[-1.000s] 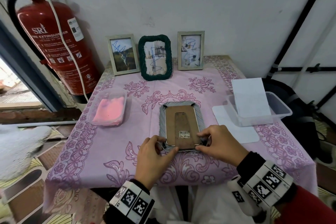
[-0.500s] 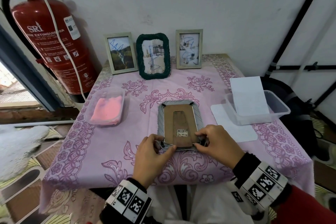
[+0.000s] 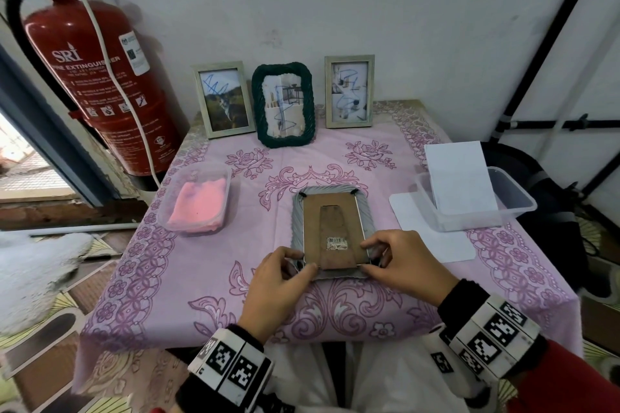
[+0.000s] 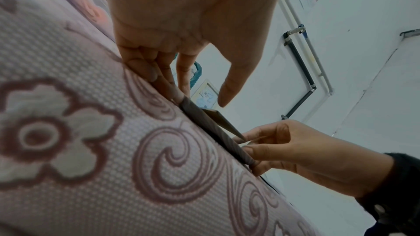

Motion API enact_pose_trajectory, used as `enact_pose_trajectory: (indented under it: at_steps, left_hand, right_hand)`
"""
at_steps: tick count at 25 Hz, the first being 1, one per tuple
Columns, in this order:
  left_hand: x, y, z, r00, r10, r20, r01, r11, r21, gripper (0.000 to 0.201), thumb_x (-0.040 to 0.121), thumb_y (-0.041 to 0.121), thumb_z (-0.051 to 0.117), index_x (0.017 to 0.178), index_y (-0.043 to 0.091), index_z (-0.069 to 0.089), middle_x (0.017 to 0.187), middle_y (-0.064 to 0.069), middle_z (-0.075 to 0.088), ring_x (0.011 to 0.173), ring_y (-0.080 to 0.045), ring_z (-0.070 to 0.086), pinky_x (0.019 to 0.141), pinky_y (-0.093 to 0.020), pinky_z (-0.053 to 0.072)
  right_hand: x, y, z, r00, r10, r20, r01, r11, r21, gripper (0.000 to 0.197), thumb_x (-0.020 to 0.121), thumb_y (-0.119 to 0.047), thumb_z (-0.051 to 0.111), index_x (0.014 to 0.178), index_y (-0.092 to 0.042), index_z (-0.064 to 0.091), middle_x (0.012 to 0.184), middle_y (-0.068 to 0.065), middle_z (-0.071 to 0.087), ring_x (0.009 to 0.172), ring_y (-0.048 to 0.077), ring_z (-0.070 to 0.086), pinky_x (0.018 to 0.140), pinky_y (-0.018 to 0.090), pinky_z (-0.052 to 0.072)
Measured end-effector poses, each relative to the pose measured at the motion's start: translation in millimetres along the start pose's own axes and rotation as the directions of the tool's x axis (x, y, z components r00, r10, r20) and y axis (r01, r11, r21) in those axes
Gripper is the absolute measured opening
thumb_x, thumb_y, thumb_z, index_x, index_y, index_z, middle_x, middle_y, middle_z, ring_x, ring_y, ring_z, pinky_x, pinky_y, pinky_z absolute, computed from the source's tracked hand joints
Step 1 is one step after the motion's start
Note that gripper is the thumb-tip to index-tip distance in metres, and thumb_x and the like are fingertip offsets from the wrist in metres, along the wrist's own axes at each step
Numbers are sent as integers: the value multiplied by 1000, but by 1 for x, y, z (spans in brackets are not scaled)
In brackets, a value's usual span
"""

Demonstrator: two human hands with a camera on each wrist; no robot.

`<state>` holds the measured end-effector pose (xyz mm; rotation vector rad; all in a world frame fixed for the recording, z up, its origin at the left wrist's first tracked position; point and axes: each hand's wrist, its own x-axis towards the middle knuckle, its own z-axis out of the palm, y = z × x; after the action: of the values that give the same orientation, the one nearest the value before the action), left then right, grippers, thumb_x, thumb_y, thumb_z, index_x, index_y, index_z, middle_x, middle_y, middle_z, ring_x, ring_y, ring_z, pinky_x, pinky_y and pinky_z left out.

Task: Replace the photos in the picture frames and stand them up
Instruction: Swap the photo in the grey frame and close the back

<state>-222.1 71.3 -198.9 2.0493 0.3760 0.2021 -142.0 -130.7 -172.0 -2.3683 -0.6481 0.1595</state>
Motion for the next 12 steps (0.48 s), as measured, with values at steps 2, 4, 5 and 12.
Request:
enact_pose_trajectory:
  at_steps: [2, 4, 5, 12]
  left_hand:
    - [1, 2, -2, 1000, -27, 12, 28, 999, -31, 17, 83, 29, 64, 97, 21, 62, 80, -5, 59, 79, -21, 58, 69, -27, 43]
    - [-1, 4, -2, 999, 17, -51, -16, 1000, 16, 23, 81, 33, 65, 102, 22, 63, 88, -2, 55, 88, -22, 56, 80, -31, 46]
    - [-1, 6, -3, 993, 80, -89, -74, 995, 69, 27, 80, 34, 67, 105, 23, 63, 93, 0, 51, 93, -20, 53, 86, -32, 45]
    - [5, 12, 4, 950, 290, 113, -311, 885, 345, 47, 77, 54, 64, 118, 32, 60, 118, 10, 49, 110, -10, 40, 95, -21, 35]
  right_hand:
    - [0, 1, 0, 1000, 5, 4, -5, 1000, 12, 33, 71, -18, 78, 102, -14, 69, 77, -6, 62, 57, -1, 54, 58, 4, 43]
    - [0, 2, 0, 1000, 11, 4, -11, 1000, 24, 33, 70, -18, 79, 101, -14, 69, 75, -7, 62, 56, -2, 54, 58, 4, 44]
    - [1, 2, -1, 1000, 14, 3, -14, 999, 31, 33, 69, -17, 80, 100, -14, 69, 74, -8, 62, 55, -3, 54, 58, 4, 43]
    - [2, 3, 2, 1000, 12, -14, -11, 999, 45, 32, 69, -20, 79, 97, -16, 66, 68, -14, 58, 55, -3, 54, 57, 6, 44]
